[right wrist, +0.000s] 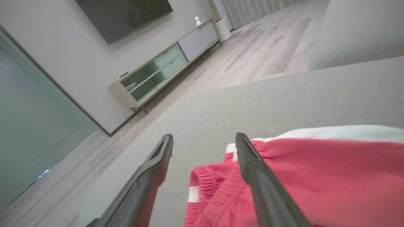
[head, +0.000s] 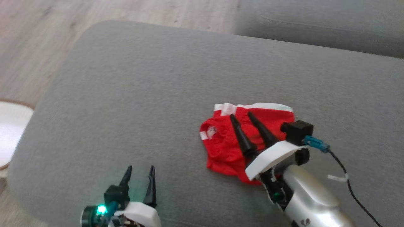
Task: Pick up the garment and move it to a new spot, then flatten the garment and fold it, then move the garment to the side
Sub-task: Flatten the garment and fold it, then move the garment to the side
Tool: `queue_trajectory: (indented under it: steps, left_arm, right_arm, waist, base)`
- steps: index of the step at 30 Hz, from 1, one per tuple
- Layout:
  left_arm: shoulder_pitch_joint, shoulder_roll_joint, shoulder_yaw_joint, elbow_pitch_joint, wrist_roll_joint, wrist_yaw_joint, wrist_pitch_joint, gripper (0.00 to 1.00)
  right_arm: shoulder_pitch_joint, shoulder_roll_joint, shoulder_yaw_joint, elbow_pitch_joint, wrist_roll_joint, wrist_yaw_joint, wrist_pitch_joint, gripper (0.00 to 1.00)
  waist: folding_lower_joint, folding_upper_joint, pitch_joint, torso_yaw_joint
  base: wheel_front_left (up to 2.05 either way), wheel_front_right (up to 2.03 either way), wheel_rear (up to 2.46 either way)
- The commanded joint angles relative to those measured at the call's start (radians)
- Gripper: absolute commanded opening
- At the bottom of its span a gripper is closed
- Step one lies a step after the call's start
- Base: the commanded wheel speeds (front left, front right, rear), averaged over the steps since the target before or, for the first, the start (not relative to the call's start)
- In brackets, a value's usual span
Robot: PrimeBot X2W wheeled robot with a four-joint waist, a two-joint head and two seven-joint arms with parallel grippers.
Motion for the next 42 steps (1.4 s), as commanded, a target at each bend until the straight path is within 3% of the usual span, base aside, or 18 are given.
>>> queue_trajectory:
  steps: [1,10,18,31,42]
  left_arm:
    - [-0.033,0.005,0.048,-0.046,0.017,0.007,-0.005,1.00]
    - [-0.035,0.003,0.113,-0.180,0.106,0.010,-0.005,1.00]
    - [0.021,0.002,0.151,-0.223,0.157,0.021,-0.005,1.00]
    - [0.127,0.001,0.141,-0.259,0.169,0.021,-0.005,1.00]
    - [0.119,0.001,0.107,-0.244,0.162,0.013,-0.005,1.00]
  right_arm:
    - [-0.025,0.011,-0.018,-0.023,-0.024,-0.001,-0.019,1.00]
    - [0.095,0.011,-0.362,-0.120,-0.330,-0.001,-0.021,1.00]
    - [0.215,0.012,-0.477,-0.178,-0.449,-0.001,-0.021,1.00]
    - [0.319,0.012,-0.434,-0.168,-0.428,-0.001,-0.021,1.00]
    - [0.267,0.012,-0.253,-0.092,-0.365,-0.001,-0.021,1.00]
  waist:
    - [0.0000,0.0000,-0.003,-0.044]
    - [0.0000,0.0000,0.001,-0.164]
    - [0.0000,0.0000,-0.027,-0.218]
    - [0.0000,0.0000,-0.066,-0.232]
    - [0.0000,0.0000,-0.053,-0.170]
  base:
    - [0.00,0.00,0.00]
    - [0.00,0.00,0.00]
    - [0.00,0.00,0.00]
    - [0.00,0.00,0.00]
    - [0.00,0.00,0.00]
